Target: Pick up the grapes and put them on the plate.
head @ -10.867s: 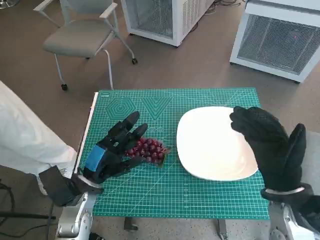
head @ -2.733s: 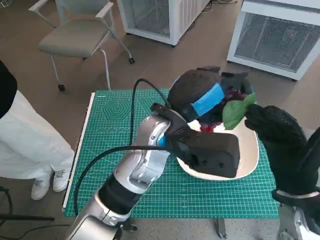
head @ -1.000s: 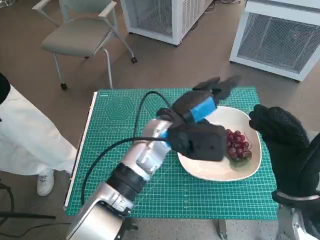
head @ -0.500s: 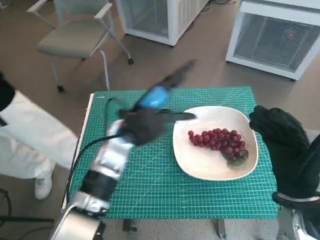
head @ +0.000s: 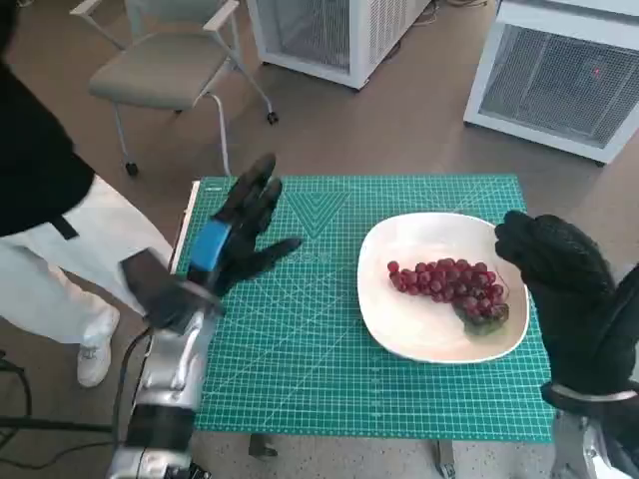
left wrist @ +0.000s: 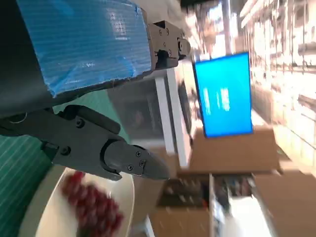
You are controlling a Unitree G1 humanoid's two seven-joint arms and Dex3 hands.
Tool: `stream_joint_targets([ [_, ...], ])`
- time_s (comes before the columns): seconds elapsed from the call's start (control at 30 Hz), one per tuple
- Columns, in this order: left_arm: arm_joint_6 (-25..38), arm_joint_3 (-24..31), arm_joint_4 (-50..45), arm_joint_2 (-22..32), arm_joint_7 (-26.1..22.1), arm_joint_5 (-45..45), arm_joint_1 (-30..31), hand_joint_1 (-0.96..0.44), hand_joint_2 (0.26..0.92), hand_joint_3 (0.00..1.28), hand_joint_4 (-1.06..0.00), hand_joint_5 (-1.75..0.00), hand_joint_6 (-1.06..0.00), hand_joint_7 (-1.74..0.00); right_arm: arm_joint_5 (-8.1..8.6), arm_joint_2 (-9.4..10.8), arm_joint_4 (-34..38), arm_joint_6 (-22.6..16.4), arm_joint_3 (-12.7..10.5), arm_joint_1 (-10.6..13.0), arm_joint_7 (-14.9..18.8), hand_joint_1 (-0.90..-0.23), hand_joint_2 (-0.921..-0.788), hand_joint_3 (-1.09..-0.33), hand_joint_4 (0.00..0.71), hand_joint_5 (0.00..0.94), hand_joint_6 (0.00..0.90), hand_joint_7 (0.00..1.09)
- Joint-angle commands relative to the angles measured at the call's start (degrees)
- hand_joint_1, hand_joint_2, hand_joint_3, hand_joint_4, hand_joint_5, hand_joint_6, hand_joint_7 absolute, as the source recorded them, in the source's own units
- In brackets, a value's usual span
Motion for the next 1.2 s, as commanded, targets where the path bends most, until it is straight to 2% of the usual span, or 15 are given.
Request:
stream_joint_targets([
  [0.03, 1.1, 0.5, -3.4, 1.0, -3.3, -2.3, 2.5, -0.32, 0.905, 0.0, -0.27, -0.01, -0.29, -0.02, 0.81, -0.4, 1.0, 1.2, 0.0, 0.2, 0.6, -0.36, -0.921, -0.596, 0.465, 0.72, 0.254, 0.95],
  [0.4, 4.4, 1.8, -9.2, 0.4, -4.1, -5.9, 6.0, -0.29, 0.916, 0.0, -0.33, -0.02, -0.34, -0.02, 1.06, -0.4, 2.4, 1.3, 0.3, -0.7, 1.6, -0.36, -0.921, -0.597, 0.465, 0.72, 0.253, 0.95],
  [0.9, 3.3, 1.8, -10.7, -0.1, -4.3, -6.1, 8.3, -0.24, 0.921, 0.01, -0.37, -0.01, -0.34, -0.01, 2.31, -1.0, 2.4, 2.0, 0.2, -0.6, 2.4, -0.357, -0.921, -0.601, 0.463, 0.729, 0.252, 0.95],
  [1.2, 1.9, 2.4, -10.3, -0.3, -5.7, -7.1, 8.7, -0.22, 0.917, 0.0, -0.36, 0.0, -0.34, 0.0, 2.36, -1.0, 1.9, 2.3, 0.2, -0.3, 2.3, -0.36, -0.921, -0.6, 0.461, 0.737, 0.253, 0.95],
])
